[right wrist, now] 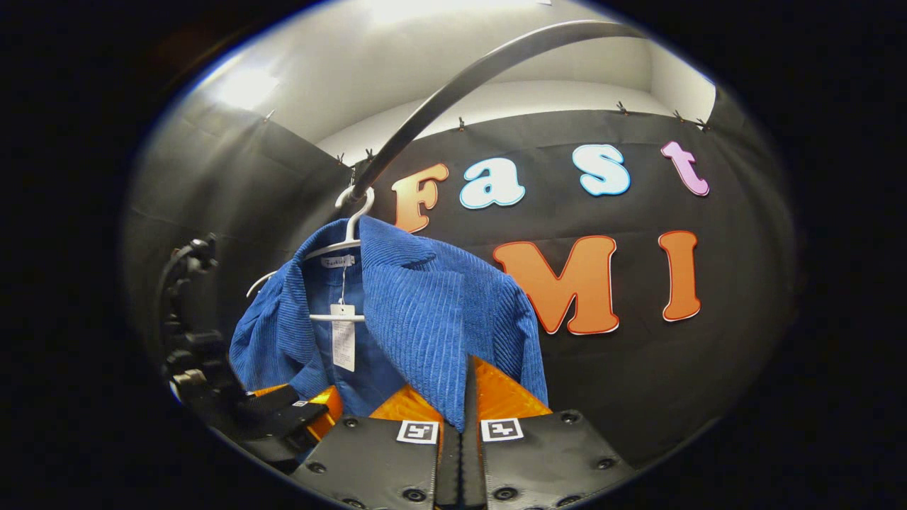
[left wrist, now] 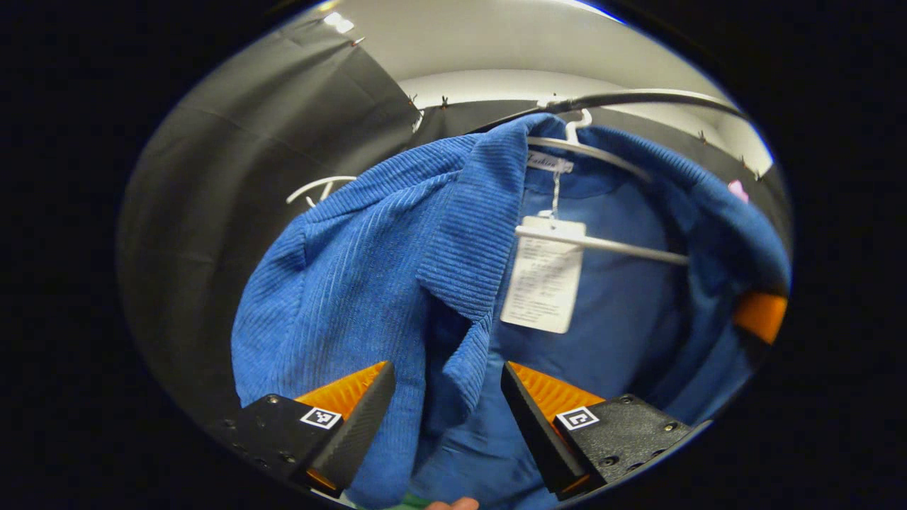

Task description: Grasp the clothes on the hanger with both hands and then place them into the laundry hamper below.

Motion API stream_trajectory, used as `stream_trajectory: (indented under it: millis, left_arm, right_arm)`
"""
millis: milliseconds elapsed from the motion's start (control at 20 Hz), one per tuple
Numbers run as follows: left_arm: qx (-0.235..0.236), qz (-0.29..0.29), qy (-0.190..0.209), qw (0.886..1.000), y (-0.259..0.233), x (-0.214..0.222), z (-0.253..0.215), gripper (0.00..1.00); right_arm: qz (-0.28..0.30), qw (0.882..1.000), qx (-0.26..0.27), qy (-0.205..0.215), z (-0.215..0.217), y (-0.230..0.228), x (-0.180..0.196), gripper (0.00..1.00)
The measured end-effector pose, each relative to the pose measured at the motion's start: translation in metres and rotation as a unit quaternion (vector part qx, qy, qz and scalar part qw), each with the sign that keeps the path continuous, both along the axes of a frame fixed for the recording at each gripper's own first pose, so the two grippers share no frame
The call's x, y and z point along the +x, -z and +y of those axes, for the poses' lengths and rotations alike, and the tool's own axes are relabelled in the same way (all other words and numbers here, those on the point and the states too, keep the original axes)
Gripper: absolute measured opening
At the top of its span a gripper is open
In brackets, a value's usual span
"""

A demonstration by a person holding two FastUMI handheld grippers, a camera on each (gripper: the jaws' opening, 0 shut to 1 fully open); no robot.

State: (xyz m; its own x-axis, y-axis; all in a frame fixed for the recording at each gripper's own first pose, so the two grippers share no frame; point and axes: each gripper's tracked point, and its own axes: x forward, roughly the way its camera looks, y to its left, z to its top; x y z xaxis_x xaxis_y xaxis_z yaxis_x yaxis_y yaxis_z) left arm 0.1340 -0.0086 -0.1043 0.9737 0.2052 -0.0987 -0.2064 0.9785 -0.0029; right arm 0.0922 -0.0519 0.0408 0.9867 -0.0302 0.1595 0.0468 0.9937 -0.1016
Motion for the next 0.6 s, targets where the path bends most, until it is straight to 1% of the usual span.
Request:
stream_trajectory:
  millis: [50,100,150,200,300,350,450,600]
  left_arm:
    - [0.026,-0.012,-0.02,0.999,-0.001,0.006,0.009,0.91]
    - [0.049,-0.021,-0.029,0.998,-0.002,0.013,0.013,0.95]
    - [0.07,-0.026,-0.034,0.997,-0.003,0.018,0.016,0.92]
    - [0.088,-0.031,-0.036,0.995,-0.002,0.019,0.019,0.92]
    - [0.109,-0.025,-0.043,0.993,-0.001,0.022,0.031,0.91]
    - [0.113,-0.019,-0.05,0.992,0.0,0.018,0.038,0.87]
    - [0.111,-0.021,-0.043,0.993,-0.006,0.007,0.046,0.61]
    - [0.122,-0.017,-0.013,0.992,-0.018,-0.004,0.059,0.21]
  right_arm:
    - [-0.001,1.0,-0.002,0.002,-0.002,-0.001,-0.002,0.09]
    - [-0.001,1.0,-0.001,0.003,-0.004,0.0,-0.005,0.09]
    - [0.0,1.0,0.001,0.003,-0.005,-0.001,-0.005,0.09]
    - [0.0,1.0,0.003,0.002,-0.006,-0.001,-0.006,0.09]
    - [-0.002,1.0,0.004,0.002,-0.009,-0.003,-0.005,0.09]
    - [-0.002,1.0,0.003,0.002,-0.009,-0.003,-0.005,0.09]
    - [-0.004,1.0,0.001,0.003,-0.011,-0.003,-0.005,0.09]
    - [-0.006,1.0,-0.001,0.008,-0.013,-0.001,-0.002,0.09]
